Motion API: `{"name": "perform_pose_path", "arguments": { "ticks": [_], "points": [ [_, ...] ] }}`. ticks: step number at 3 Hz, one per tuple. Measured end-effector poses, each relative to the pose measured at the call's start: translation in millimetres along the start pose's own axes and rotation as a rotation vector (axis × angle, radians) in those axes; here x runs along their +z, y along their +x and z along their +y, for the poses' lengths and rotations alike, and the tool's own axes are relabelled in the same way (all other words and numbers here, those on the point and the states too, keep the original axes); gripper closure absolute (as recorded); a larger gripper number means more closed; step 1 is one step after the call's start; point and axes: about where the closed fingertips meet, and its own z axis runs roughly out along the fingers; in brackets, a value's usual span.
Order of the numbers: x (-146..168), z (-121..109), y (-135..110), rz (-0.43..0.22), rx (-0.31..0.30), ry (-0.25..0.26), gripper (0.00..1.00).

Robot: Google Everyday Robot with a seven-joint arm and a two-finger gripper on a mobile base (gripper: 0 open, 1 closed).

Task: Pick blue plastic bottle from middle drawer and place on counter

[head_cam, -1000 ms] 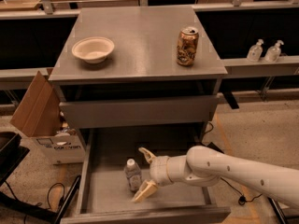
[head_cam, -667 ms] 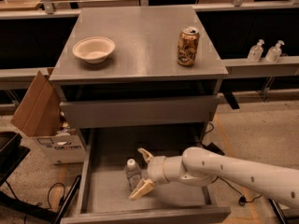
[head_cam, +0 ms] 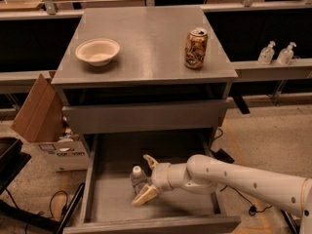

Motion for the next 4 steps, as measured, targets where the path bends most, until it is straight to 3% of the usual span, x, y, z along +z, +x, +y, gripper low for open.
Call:
{"name": "perform_pose_path", "arguments": {
  "ticks": [1, 2, 4],
  "points": [
    [1.0, -0.6, 0.6, -0.001, 0.002, 0.001, 0.00],
    [2.3, 0.4, 0.0, -0.002, 0.002, -0.002, 0.15],
    [4.9, 2.3, -1.2, -0.004, 0.001, -0.008, 0.61]
  ]
}}
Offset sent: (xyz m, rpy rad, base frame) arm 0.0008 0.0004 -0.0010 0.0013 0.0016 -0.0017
